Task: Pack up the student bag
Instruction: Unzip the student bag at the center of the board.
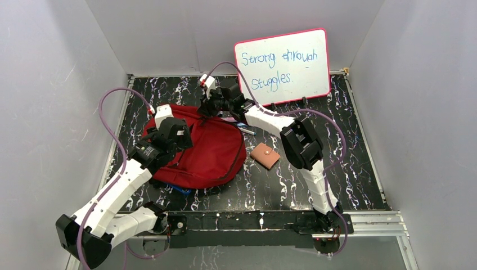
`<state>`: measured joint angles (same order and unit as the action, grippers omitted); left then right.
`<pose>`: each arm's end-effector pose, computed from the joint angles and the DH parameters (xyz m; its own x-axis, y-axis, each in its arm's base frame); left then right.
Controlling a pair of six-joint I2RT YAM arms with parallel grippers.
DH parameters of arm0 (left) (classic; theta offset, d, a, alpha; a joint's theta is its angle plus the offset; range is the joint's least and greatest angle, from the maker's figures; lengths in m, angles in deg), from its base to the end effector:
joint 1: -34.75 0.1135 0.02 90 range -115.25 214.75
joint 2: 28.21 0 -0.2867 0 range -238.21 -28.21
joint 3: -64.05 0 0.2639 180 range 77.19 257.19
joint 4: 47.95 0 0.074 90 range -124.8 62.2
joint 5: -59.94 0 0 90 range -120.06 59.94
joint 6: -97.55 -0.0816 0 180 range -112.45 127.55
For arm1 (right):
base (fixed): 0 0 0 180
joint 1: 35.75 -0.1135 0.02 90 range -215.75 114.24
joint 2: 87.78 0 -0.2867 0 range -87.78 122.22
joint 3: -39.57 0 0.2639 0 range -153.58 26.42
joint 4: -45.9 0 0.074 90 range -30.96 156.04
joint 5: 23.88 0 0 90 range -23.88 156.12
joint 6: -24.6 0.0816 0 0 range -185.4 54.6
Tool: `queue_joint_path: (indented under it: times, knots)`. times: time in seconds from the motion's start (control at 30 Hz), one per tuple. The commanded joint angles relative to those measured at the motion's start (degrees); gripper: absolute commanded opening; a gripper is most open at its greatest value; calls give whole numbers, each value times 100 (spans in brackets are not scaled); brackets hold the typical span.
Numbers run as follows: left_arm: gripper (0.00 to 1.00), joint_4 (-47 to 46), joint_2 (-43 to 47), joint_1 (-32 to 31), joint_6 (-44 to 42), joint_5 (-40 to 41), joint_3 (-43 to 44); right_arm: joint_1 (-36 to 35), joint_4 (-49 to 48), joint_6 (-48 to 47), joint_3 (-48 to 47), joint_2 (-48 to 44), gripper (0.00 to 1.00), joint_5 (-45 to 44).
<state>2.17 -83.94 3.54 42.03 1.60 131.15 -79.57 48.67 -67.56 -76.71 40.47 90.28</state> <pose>0.2182 -0.0821 0.3127 -0.4928 -0.2648 -0.8289 -0.2281 0.9586 -0.1707 0.4092 0.4390 0.2461 -0.1489 -0.1905 -0.9703 -0.9236 0.3773 0.0676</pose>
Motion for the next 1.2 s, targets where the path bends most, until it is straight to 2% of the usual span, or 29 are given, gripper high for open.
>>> queue_joint_path:
  times: [0.0, 0.2, 0.33, 0.4, 0.57, 0.77, 0.87, 1.03, 1.17]
  knots:
    - [76, 87, -145, 73, -222, 307, 86, -35, -595, -187, 0, -740, 36, -446]
    - [77, -276, -554, 279, -595, 187, 200, -37, -632, -143, 1218, -1904, 45, -1405]
    - [78, -674, -965, 668, -977, -386, 291, -14, -419, 62, 1919, -2666, 52, -2255]
    - [80, -832, -1212, 830, -1198, -673, 360, 30, -96, 486, 2121, -2988, 53, -2686]
    - [81, -928, -1939, 999, -1629, -894, 697, 134, 712, 1161, 2658, -3633, 56, -2711]
    - [81, -864, -2578, 1061, -1991, -851, 947, 128, 627, 1619, 3558, -4387, 56, -2546]
    - [81, -841, -2678, 1063, -2182, -1097, 943, 135, 643, 1770, 3813, -4540, 56, -2452]
    - [83, -990, -2491, 1063, -2507, -2037, 766, 135, 683, 1823, 4053, -4572, 57, -2451]
    - [84, -982, -2508, 1063, -2672, -2181, 654, 132, 729, 1815, 4140, -4564, 57, -2451]
